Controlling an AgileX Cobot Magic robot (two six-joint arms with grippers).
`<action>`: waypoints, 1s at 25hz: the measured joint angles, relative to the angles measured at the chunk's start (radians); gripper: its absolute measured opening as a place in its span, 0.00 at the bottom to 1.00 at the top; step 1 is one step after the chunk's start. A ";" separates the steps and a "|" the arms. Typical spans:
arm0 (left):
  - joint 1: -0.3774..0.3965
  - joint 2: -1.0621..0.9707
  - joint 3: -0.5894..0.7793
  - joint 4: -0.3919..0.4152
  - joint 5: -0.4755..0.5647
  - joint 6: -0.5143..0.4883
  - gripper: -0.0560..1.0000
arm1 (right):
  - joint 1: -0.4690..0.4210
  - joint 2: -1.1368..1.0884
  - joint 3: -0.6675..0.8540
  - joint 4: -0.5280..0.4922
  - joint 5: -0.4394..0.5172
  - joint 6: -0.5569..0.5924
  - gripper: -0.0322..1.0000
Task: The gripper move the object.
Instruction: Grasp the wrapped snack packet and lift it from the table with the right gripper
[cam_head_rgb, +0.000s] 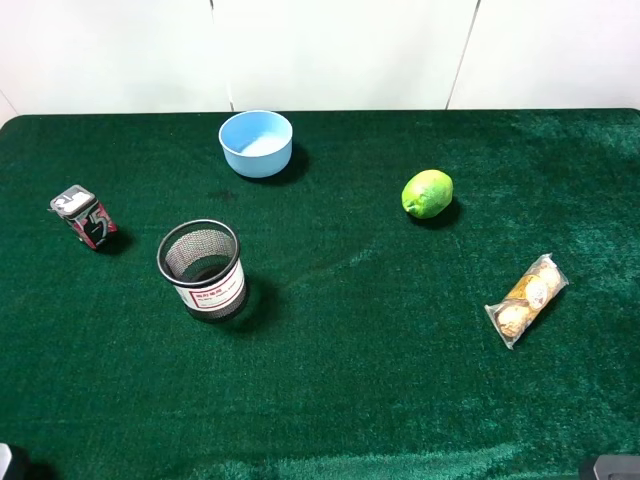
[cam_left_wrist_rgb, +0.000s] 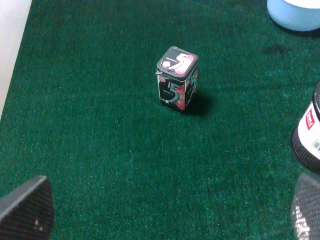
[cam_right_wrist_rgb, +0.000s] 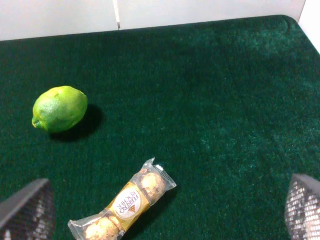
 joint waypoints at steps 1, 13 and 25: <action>0.000 0.000 0.000 0.000 0.000 0.000 0.96 | 0.000 0.000 0.000 0.000 0.000 0.000 0.70; 0.000 0.000 0.000 0.000 0.000 -0.005 0.96 | 0.000 0.000 0.000 0.000 0.000 0.000 0.70; 0.000 0.000 0.000 0.000 0.000 -0.005 0.96 | 0.000 0.042 0.000 0.000 0.000 0.001 0.70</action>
